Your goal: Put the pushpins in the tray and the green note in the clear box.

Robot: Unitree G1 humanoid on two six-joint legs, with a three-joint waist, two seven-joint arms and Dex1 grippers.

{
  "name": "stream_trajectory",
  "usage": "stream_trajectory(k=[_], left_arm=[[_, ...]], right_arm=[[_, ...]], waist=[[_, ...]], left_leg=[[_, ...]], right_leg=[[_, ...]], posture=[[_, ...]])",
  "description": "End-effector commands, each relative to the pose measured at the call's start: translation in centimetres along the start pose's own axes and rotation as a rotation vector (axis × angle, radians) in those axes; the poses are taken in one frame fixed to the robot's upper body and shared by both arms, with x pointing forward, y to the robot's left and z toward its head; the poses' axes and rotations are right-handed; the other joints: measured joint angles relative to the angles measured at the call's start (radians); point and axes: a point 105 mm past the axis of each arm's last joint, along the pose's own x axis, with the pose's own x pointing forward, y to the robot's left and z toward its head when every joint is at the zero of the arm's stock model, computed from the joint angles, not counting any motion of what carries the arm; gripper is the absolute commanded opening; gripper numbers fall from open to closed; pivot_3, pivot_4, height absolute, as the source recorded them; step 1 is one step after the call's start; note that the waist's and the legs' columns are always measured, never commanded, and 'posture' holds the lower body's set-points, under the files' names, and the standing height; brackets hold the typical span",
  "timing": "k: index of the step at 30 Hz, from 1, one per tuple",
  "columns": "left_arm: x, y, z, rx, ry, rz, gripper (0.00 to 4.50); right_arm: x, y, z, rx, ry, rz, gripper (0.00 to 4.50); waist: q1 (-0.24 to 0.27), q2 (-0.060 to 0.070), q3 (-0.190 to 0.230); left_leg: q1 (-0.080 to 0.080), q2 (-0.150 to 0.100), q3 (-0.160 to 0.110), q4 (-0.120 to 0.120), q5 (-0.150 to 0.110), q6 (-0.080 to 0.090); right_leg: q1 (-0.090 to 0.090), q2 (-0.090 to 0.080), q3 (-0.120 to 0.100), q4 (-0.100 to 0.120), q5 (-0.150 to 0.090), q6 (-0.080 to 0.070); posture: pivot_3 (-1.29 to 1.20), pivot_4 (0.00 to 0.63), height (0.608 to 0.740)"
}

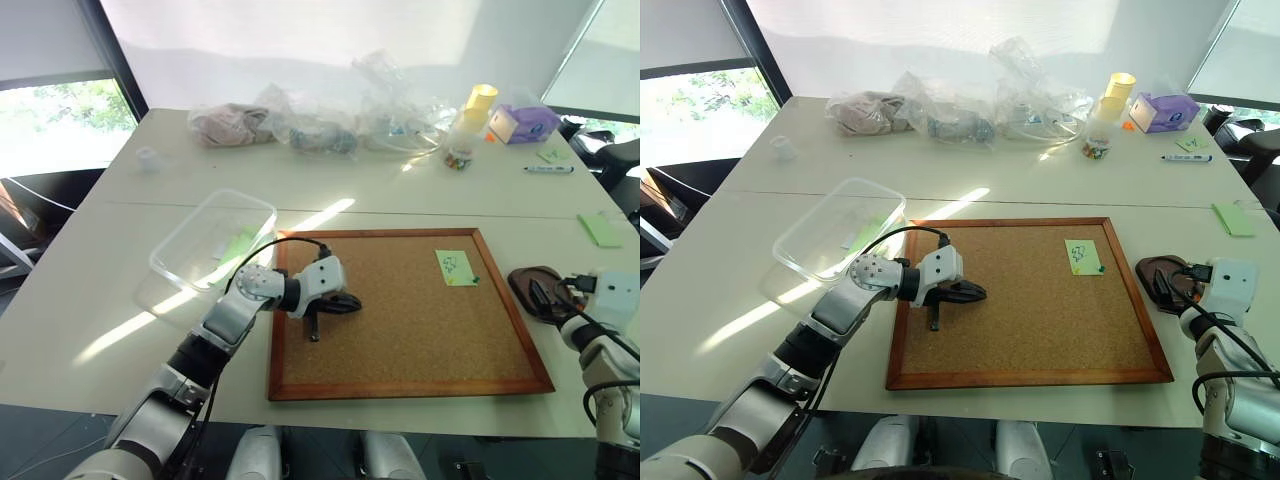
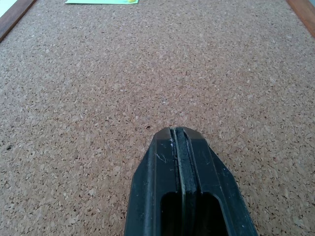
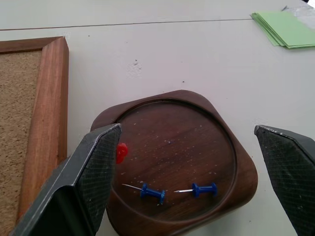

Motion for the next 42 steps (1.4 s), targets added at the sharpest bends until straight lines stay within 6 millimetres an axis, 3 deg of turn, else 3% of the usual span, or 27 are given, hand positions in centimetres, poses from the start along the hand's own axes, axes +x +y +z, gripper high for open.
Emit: stream_trajectory(k=[1,10,17,22,25,32,42], left_arm=[[0.6,-1.2,-1.3,-0.035,0.036,-0.046,0.00],[0.6,-1.2,-1.2,-0.035,0.033,-0.041,0.00],[0.5,-1.2,-1.2,-0.037,0.033,-0.039,0.00],[0.5,-1.2,-1.2,-0.035,0.033,-0.043,0.00],[0.5,-1.2,-1.2,-0.033,0.032,-0.043,0.00],[0.6,-1.0,-1.1,-0.034,0.030,-0.034,0.00],[0.6,-1.1,-1.1,-0.036,0.026,-0.033,0.00]], right_arm=[[0.1,-0.5,0.7,-0.069,-0.012,-0.015,4.40],[0.5,-0.5,0.6,-0.083,-0.005,-0.016,4.40],[-0.4,1.2,4.4,-0.035,-0.203,0.069,4.40],[-1.4,7.3,3.5,-0.009,-0.174,0.349,4.40],[-1.6,9.1,2.9,-0.003,-0.150,0.401,4.40],[-1.1,9.8,1.6,-0.006,-0.111,0.373,4.40],[-1.2,9.3,1.2,0.043,-0.111,0.338,4.40]], waist=[[0.000,0.000,0.000],[0.001,0.000,0.000],[0.000,0.000,0.000],[0.000,0.000,0.000],[0.000,0.000,0.000],[0.001,0.000,0.000],[0.001,0.000,0.000]], left_leg=[[0.000,0.000,0.000,0.000,0.000,0.000],[0.000,0.000,0.000,0.000,0.000,0.000],[0.000,0.000,0.000,0.000,0.000,0.000],[0.000,0.000,-0.001,0.000,0.000,0.000],[0.000,0.000,-0.001,0.000,0.000,0.000],[0.000,0.000,-0.001,0.000,0.000,0.000],[0.000,0.000,-0.001,0.000,0.000,0.000]], right_leg=[[0.000,0.000,0.000,0.000,0.000,0.000],[0.000,0.000,0.000,0.000,0.000,0.000],[0.000,0.000,0.000,0.000,0.000,0.000],[0.000,0.000,0.000,0.000,0.000,0.000],[0.000,0.000,0.000,0.000,0.000,0.000],[0.000,0.000,0.000,-0.001,0.000,0.000],[0.000,0.000,0.000,-0.001,0.000,0.000]], posture=[[0.00,0.150,0.740],[0.00,0.150,0.740],[0.00,0.150,0.740],[0.00,0.150,0.740],[0.00,0.150,0.740],[0.00,0.150,0.740],[0.00,0.150,0.740]])
